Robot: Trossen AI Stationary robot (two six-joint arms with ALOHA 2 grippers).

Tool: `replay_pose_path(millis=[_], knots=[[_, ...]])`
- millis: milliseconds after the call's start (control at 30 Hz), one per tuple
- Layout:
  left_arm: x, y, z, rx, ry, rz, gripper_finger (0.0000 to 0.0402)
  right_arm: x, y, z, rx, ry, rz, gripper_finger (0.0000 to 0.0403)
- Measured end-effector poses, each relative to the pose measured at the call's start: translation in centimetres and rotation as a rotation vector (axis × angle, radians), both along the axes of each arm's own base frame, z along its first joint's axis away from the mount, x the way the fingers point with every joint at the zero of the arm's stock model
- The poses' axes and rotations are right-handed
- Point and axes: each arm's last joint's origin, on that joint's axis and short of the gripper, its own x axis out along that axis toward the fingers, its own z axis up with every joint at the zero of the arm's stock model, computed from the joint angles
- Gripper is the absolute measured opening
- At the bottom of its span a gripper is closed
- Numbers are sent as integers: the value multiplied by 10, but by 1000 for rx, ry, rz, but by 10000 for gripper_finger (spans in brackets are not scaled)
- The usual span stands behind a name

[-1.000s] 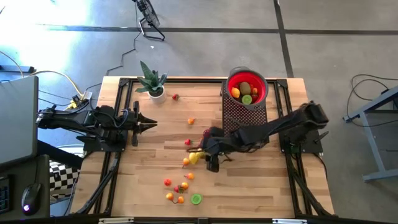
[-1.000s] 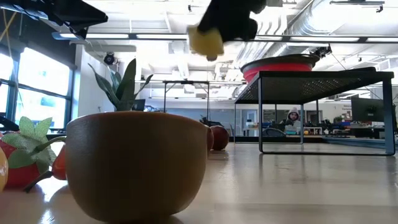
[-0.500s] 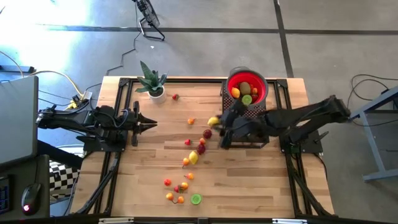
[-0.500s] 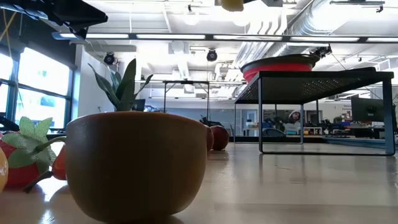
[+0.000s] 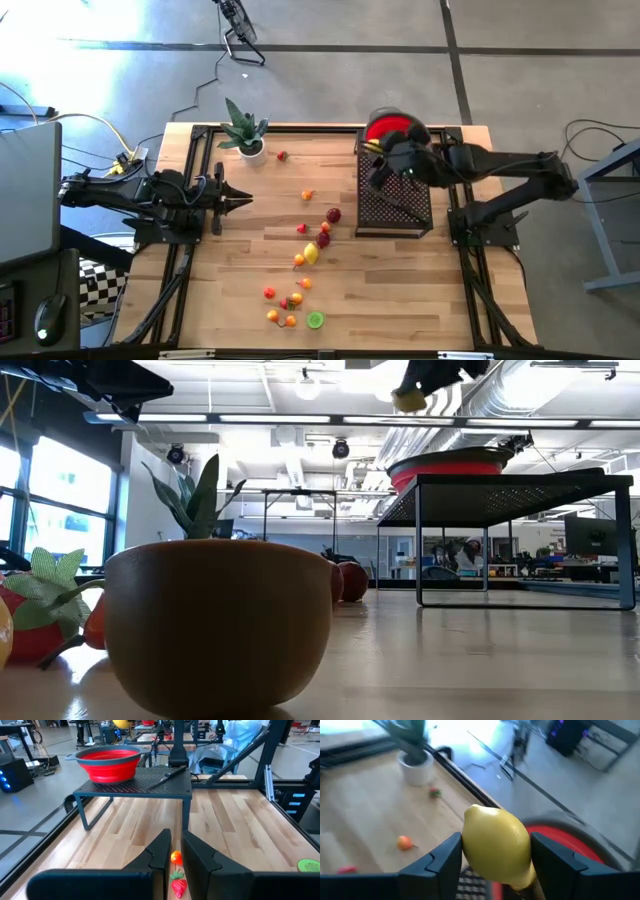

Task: Pick & Place Fruit
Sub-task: Put the lemon into the strainer bowl on the shelf

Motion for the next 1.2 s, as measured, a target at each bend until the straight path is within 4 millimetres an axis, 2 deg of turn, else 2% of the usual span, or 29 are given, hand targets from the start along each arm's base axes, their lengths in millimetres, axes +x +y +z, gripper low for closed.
replay_pose_path(millis=[267, 533, 900, 1200], knots=[[0, 0, 0, 0, 0, 0, 37, -10, -36, -10, 74, 72, -155, 198], [0, 0, 0, 0, 0, 0, 37, -15, -62, -18, 139, 108, -246, 198], [0, 0, 0, 0, 1, -1, 37, -17, -85, -34, 238, 172, -332, 199], [0, 0, -1, 1, 8, -1, 37, -11, -94, -47, 283, 231, -351, 202]])
